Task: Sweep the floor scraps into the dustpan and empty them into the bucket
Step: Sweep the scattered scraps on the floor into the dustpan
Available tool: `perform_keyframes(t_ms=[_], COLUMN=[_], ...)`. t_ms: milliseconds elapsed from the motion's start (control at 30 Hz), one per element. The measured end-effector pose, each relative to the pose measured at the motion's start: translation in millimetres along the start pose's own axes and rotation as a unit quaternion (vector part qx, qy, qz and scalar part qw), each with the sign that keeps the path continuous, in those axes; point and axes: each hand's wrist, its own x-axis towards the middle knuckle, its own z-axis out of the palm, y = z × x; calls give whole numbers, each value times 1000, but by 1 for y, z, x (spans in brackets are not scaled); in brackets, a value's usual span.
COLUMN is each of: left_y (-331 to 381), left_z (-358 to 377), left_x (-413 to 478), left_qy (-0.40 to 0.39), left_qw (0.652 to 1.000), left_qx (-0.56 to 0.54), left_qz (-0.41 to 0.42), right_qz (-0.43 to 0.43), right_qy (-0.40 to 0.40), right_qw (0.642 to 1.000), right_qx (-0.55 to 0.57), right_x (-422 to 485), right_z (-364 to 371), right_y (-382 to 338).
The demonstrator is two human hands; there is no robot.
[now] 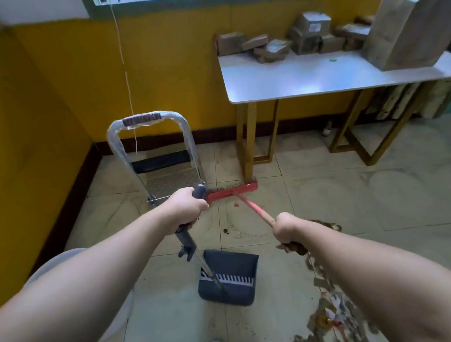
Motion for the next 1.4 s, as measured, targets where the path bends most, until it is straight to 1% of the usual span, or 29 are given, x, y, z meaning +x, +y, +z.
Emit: perform_keyframes(t_ms=[100,233,300,400,467,533,600,667,767,900,1000,1067,1133,1233,1333,1400], left_y=[2,12,16,18,20,24,29,33,35,28,22,24,31,47,61,69], left_z=[-1,2,7,13,18,24,29,34,44,56,66,72,80,96,113,126], left_x=[24,49,59,70,73,72,67,61,47,18,-10,-27,-44,-63,-73,-75], left_qy=[-6,6,10,8,5,1,-7,-19,-33,-65,-83,-98,-110,-117,-128,-131], left_qw=[1000,999,999,999,999,999,999,998,997,994,992,989,986,984,983,983], left_qx=[-9,-22,-23,-13,-1,13,31,51,73,84,93,101,109,103,92,91], left_qz=[-15,-35,-42,-49,-50,-49,-44,-36,-17,9,31,44,58,83,95,95], right_qz=[-3,-37,-36,-43,-47,-19,33,70,106,122,166,167,165,168,195,200], right_qy=[2,-9,-14,-75,-85,-75,-71,-74,-54,-36,-35,-37,-38,1,20,20], right_qw=[1000,997,995,988,979,972,972,973,973,974,964,965,973,983,980,978], right_qx=[-23,-74,-95,-129,-179,-220,-221,-205,-199,-189,-203,-198,-155,-70,25,58], right_x=[24,49,68,84,83,75,61,45,12,-50,-93,-124,-155,-183,-191,-188], right_z=[-12,-35,-40,-46,-51,-54,-56,-57,-55,-36,-17,-10,-12,-18,-18,-18], right_y=[-10,-19,-15,-3,13,35,57,83,118,149,170,179,187,202,221,233])
